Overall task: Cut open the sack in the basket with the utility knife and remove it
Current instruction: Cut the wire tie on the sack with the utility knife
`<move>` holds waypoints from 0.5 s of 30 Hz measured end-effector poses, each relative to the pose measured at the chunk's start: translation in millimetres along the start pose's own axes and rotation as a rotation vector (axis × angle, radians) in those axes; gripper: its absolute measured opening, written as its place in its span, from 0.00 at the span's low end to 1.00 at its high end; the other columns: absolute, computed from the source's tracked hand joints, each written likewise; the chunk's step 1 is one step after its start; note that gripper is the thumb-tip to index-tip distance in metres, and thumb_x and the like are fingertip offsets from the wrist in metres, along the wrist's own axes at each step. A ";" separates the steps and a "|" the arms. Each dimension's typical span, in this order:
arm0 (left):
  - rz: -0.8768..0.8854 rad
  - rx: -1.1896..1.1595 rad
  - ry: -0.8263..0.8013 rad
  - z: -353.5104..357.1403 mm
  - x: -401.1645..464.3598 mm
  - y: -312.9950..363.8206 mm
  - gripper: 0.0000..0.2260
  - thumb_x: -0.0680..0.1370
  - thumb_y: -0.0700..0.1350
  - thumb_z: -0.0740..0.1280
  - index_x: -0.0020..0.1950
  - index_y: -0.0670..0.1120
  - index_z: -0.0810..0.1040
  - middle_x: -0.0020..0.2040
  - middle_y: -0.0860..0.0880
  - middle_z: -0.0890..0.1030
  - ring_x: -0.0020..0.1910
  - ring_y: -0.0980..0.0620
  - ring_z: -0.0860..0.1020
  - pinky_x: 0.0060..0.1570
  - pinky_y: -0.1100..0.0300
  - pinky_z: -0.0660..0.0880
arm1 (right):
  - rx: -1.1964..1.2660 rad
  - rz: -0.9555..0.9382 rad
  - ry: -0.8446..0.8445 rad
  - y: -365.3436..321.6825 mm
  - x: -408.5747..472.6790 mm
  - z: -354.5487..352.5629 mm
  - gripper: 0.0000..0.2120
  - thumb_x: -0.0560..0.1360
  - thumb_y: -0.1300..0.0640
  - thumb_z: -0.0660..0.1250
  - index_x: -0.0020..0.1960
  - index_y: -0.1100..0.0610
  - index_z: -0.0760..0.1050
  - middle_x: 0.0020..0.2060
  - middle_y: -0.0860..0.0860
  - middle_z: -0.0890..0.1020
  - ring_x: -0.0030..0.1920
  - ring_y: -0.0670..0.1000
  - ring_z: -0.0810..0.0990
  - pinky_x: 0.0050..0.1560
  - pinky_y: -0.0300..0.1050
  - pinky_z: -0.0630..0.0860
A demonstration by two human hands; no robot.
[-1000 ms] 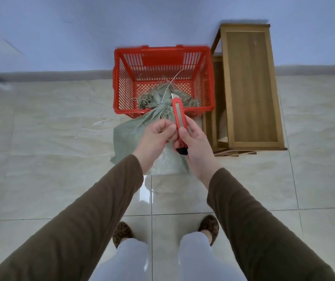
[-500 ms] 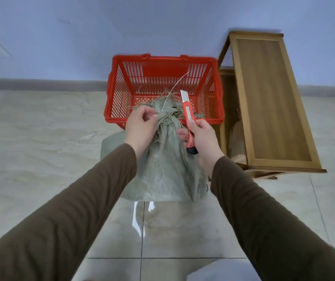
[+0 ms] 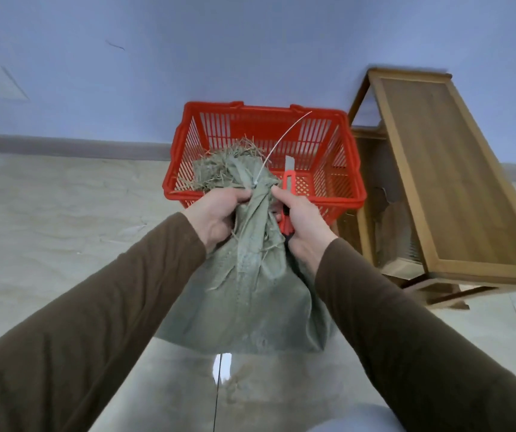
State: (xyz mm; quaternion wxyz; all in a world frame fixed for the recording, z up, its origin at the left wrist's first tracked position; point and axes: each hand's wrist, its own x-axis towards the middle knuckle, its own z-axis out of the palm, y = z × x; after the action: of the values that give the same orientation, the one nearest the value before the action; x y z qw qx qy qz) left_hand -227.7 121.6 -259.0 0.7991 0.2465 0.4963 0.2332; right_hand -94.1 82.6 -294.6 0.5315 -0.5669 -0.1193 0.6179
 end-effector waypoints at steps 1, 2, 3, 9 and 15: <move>0.045 -0.032 -0.025 -1.0 -2.2 -4.7 0.12 0.86 0.39 0.59 0.61 0.36 0.79 0.46 0.37 0.86 0.37 0.42 0.87 0.43 0.46 0.85 | 0.052 -0.022 -0.036 2.6 -5.5 1.1 0.09 0.80 0.57 0.71 0.58 0.60 0.78 0.35 0.51 0.81 0.25 0.45 0.73 0.28 0.40 0.75; 0.133 -0.040 -0.020 -1.7 -4.4 -9.0 0.10 0.84 0.36 0.62 0.62 0.37 0.79 0.45 0.38 0.85 0.37 0.43 0.86 0.46 0.46 0.85 | 0.093 -0.047 -0.082 3.1 -12.0 3.2 0.11 0.80 0.58 0.71 0.60 0.62 0.79 0.36 0.52 0.83 0.27 0.46 0.75 0.30 0.41 0.78; 0.250 0.001 0.026 -3.5 -4.3 -13.1 0.11 0.82 0.33 0.65 0.64 0.37 0.78 0.44 0.41 0.85 0.38 0.45 0.86 0.47 0.49 0.85 | 0.114 -0.077 -0.124 2.3 -18.8 5.7 0.12 0.81 0.60 0.70 0.61 0.64 0.79 0.38 0.55 0.84 0.30 0.48 0.79 0.34 0.43 0.81; 0.681 0.286 0.116 -8.0 -20.7 -28.6 0.23 0.75 0.27 0.70 0.67 0.46 0.77 0.38 0.52 0.75 0.36 0.58 0.75 0.41 0.67 0.76 | 0.070 -0.206 -0.230 -3.2 -40.7 13.5 0.12 0.79 0.67 0.69 0.62 0.67 0.79 0.55 0.66 0.86 0.57 0.66 0.86 0.60 0.58 0.83; 0.756 0.287 0.048 -0.7 -36.1 -32.1 0.17 0.78 0.29 0.68 0.63 0.44 0.77 0.42 0.44 0.78 0.43 0.51 0.77 0.51 0.60 0.75 | 0.131 -0.192 -0.125 -10.2 -45.6 4.3 0.17 0.78 0.69 0.68 0.66 0.70 0.77 0.58 0.70 0.83 0.58 0.67 0.85 0.60 0.63 0.82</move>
State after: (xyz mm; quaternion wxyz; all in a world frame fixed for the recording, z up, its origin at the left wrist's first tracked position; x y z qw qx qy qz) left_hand -238.6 74.7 -254.8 0.6028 0.5150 0.4168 0.4446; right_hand -101.9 52.5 -259.4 0.6158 -0.4774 -0.1652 0.6046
